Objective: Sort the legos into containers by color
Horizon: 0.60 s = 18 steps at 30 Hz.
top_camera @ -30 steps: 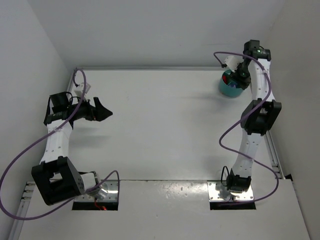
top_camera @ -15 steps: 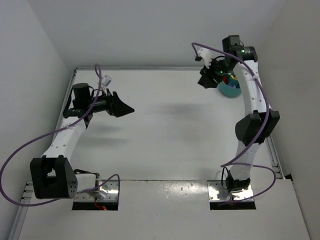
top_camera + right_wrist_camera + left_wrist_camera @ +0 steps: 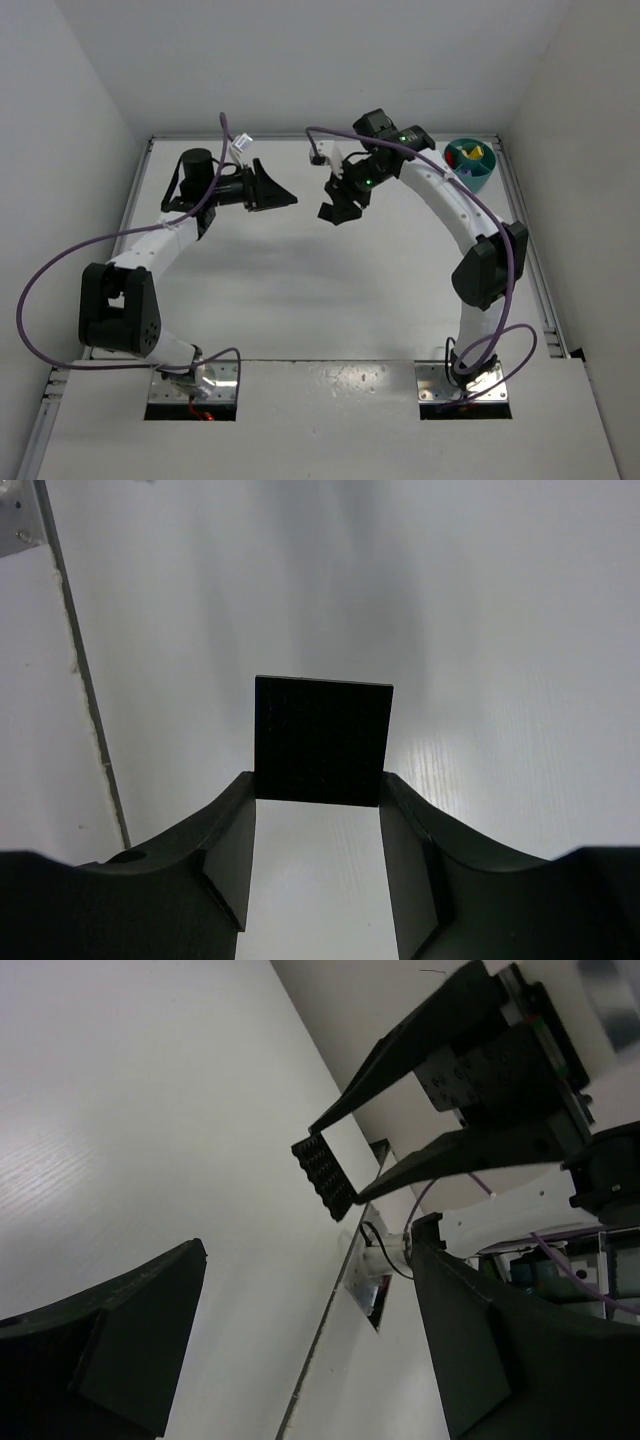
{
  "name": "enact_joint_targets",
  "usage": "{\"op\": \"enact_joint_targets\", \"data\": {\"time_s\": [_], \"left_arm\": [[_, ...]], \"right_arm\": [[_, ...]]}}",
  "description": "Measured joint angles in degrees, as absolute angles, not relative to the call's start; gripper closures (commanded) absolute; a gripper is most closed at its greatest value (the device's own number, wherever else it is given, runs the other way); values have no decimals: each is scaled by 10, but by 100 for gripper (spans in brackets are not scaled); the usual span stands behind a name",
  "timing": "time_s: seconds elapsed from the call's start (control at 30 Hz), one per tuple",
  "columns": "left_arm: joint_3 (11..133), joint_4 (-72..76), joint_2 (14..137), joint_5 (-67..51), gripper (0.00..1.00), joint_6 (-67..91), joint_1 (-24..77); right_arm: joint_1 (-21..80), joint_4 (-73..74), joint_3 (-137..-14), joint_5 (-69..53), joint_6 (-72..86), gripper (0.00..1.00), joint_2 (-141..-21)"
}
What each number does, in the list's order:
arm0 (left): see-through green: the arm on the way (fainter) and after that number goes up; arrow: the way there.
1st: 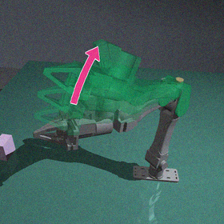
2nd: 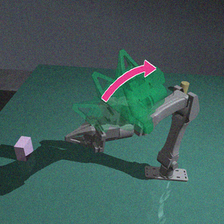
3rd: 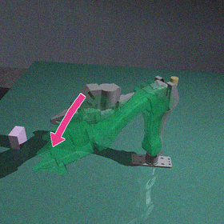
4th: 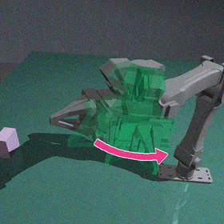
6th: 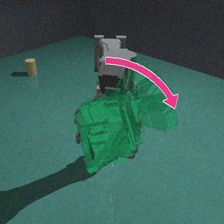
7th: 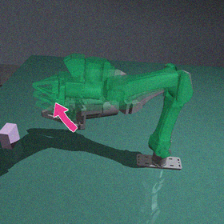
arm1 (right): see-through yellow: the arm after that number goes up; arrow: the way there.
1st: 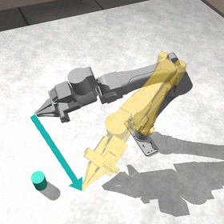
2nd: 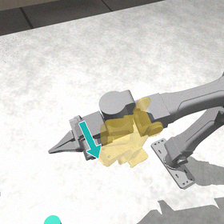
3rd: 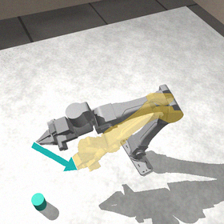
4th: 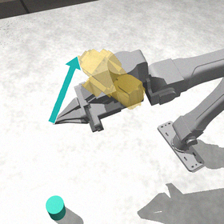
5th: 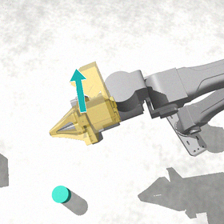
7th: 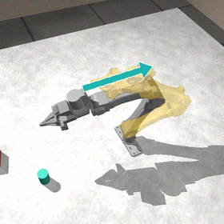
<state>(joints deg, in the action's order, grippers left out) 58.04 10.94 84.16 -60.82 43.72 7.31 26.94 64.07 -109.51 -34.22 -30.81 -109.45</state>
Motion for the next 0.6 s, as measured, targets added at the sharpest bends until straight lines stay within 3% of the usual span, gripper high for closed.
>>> {"op": "enact_joint_targets", "data": {"time_s": [0.37,0.6], "left_arm": [[584,112,858,-604,38,470,116],[585,113,882,-605,48,482,124]], "right_arm": [[322,600,-1096,-300,-284,86,-1093],[349,588,-1100,-279,-282,86,-1093]]}}
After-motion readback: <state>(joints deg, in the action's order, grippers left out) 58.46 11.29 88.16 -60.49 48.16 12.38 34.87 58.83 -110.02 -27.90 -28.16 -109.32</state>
